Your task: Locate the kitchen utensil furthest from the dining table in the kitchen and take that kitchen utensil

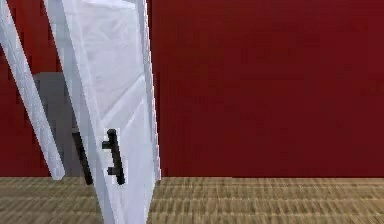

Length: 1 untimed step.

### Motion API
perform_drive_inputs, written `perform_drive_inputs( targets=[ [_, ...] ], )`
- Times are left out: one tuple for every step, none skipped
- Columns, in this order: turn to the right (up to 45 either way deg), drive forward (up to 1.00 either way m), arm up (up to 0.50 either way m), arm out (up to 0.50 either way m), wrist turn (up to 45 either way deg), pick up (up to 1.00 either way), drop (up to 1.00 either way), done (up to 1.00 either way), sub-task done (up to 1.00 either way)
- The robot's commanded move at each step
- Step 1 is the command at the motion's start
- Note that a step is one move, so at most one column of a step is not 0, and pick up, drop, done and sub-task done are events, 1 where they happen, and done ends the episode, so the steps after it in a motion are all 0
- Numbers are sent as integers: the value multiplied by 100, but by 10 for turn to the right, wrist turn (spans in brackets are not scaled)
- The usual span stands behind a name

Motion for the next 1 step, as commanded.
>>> perform_drive_inputs(
  targets=[
    [450,0,0,0,0,0,0,0,0]
  ],
)
